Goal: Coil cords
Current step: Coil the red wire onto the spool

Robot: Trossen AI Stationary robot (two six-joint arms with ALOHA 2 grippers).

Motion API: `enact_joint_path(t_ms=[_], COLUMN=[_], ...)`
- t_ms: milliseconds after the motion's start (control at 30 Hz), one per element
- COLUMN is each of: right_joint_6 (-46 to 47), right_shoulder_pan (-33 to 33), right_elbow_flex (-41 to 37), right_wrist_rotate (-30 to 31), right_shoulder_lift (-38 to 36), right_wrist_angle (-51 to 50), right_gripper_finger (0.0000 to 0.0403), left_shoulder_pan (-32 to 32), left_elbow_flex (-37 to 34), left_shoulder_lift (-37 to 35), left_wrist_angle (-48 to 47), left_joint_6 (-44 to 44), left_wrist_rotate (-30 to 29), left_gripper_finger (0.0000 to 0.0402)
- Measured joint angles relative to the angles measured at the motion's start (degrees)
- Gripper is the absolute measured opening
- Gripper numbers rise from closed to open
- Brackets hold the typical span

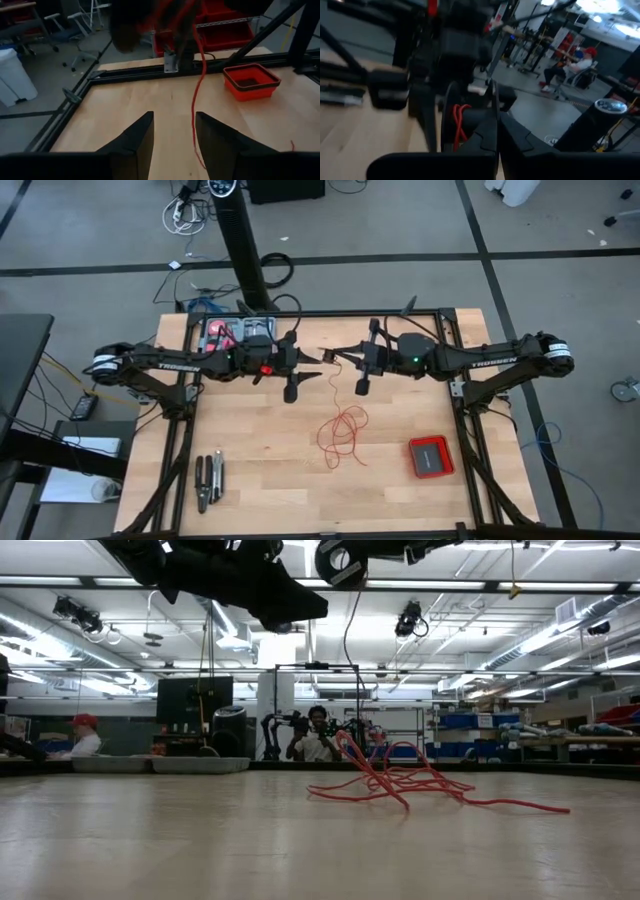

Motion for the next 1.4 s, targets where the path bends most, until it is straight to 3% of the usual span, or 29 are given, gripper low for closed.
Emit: enact_joint_path(t_ms=[300,633,1400], right_joint_6=[-4.1,-9.2,-9.9], right_shoulder_pan=[1.0,1.2,1.4], right_elbow_flex=[-6.5,-11.0,-11.5], right_wrist_rotate=[1.2,3.2,5.7], right_shoulder_lift=[0.5,0.5,0.5], right_wrist_angle=[17.3,26.0,28.2], right_gripper_finger=[0.0,0.0,0.0], left_shoulder_pan=[-1.7,-1.8,-2.4], left_elbow_flex=[-0.1,-0.1,-0.1], left_shoulder_lift=[3.9,6.4,6.4], left_wrist_angle=[4.2,6.3,12.9], left_joint_6=[-1.3,-6.1,-10.3], left_wrist_rotate=[0.4,1.4,-1.6], left_gripper_finger=[0.0147,0.0147,0.0147])
